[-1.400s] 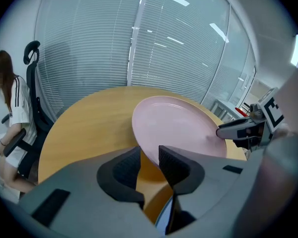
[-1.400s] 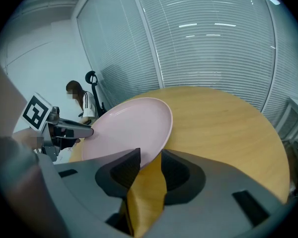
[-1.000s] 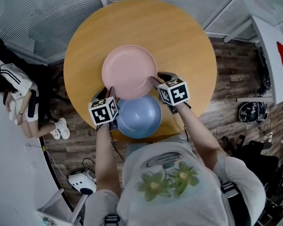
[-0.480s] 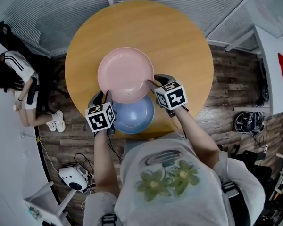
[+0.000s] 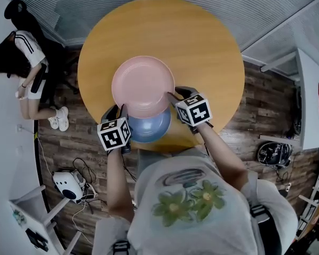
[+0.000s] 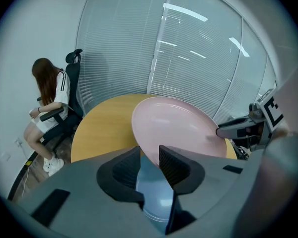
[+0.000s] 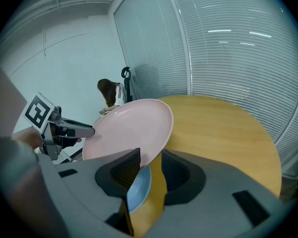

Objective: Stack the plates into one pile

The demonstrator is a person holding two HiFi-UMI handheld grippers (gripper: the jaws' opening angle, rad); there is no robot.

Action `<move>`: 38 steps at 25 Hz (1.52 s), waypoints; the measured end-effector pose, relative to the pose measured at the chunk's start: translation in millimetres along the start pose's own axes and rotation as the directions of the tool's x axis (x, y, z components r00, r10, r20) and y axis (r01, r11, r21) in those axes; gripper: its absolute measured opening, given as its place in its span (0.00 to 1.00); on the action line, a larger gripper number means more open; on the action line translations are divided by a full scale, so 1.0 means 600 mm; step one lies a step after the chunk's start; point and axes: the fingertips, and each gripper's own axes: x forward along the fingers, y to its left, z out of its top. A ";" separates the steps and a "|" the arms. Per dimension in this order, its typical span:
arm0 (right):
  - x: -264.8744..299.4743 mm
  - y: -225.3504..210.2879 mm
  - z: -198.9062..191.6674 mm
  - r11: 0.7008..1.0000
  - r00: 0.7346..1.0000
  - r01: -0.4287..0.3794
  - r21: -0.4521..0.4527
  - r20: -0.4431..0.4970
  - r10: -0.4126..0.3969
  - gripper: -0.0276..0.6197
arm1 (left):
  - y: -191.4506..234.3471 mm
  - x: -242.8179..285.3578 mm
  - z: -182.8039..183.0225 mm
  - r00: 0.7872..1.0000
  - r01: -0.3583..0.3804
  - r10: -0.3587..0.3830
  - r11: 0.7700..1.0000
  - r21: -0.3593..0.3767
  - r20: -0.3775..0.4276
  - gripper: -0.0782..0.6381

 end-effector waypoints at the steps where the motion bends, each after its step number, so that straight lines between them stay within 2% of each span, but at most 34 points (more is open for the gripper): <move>1: -0.001 0.001 -0.002 1.000 1.000 -0.007 -0.006 -0.003 0.007 0.27 | -0.001 -0.003 -0.005 1.000 -0.007 0.007 1.000 -0.006 -0.001 0.29; 12: 0.002 0.024 -0.044 0.994 0.995 -0.087 -0.060 -0.062 0.083 0.27 | -0.005 -0.034 -0.070 0.996 -0.087 0.086 0.994 -0.059 -0.031 0.29; 28: 0.031 0.059 -0.098 0.975 0.974 -0.181 -0.128 -0.158 0.160 0.27 | 0.005 -0.060 -0.163 0.981 -0.182 0.170 0.970 -0.160 -0.090 0.29; 38: 0.048 0.056 -0.141 0.971 0.962 -0.196 -0.135 -0.218 0.164 0.27 | -0.003 -0.053 -0.208 0.973 -0.201 0.179 0.967 -0.155 -0.144 0.29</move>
